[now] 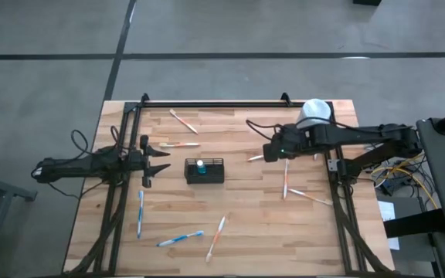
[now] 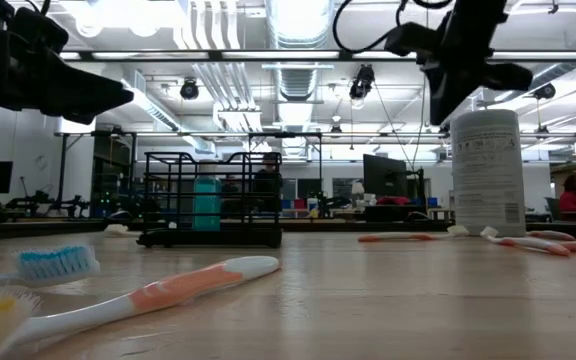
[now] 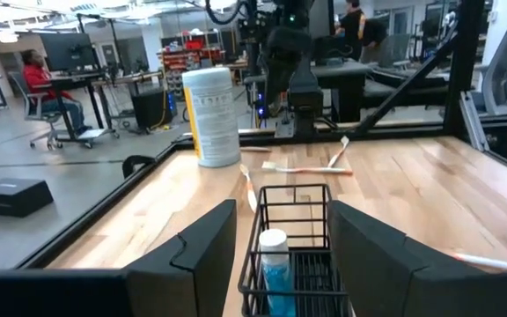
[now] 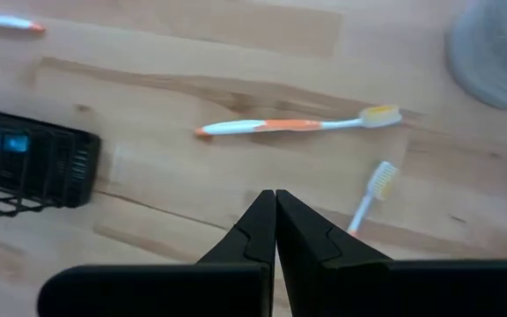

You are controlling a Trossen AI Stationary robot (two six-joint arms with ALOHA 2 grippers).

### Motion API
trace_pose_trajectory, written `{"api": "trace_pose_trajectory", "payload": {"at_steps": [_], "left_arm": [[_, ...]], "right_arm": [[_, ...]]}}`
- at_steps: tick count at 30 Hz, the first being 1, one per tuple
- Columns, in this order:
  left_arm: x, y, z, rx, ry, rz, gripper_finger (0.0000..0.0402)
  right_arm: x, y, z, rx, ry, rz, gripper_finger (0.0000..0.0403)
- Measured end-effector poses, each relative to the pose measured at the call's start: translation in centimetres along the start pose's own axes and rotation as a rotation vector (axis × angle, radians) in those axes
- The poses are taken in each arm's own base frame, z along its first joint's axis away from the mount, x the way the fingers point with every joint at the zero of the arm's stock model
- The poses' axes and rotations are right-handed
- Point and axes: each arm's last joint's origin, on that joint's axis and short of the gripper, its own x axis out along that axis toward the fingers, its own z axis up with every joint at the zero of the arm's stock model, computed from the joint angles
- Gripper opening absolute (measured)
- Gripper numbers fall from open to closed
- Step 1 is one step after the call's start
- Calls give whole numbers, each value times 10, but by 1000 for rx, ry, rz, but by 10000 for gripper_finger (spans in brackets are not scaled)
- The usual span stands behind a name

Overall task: Pick & Place toothbrushing station
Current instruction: Put the orange toothbrush into the right section of the wire organizer

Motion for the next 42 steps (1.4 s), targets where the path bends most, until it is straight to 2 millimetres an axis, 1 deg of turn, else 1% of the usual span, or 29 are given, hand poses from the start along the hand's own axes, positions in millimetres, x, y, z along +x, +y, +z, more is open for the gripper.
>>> {"api": "trace_pose_trajectory", "payload": {"at_steps": [3,9,13,15,18,23,27,30,33,37,40,42], "left_arm": [[0,0,-1,1,18,-2,187],[0,0,-2,23,31,-2,186],[0,0,-2,84,32,-2,186],[1,0,-1,89,23,0,187],[1,0,-1,89,16,4,186],[1,0,-1,88,13,5,187],[1,0,-1,88,11,5,186],[1,0,-1,88,11,5,187],[1,0,-1,88,11,5,187],[1,0,-1,88,10,5,186],[1,0,-1,88,10,4,187],[1,0,-1,88,10,4,186]], "right_arm": [[14,-4,-5,-8,5,-13,8],[41,-25,-20,-4,58,-119,9],[52,-35,-28,78,113,-162,9],[56,-40,-31,137,121,-185,8],[59,-43,-32,202,116,-201,9],[59,-42,-32,180,118,-196,9],[57,-36,-30,196,109,-141,9],[56,-30,-28,151,105,-94,9],[55,-35,-28,83,91,-139,8],[56,-37,-29,80,82,-147,8],[56,-35,-29,25,72,-129,9],[56,-37,-28,19,60,-145,9]]}}
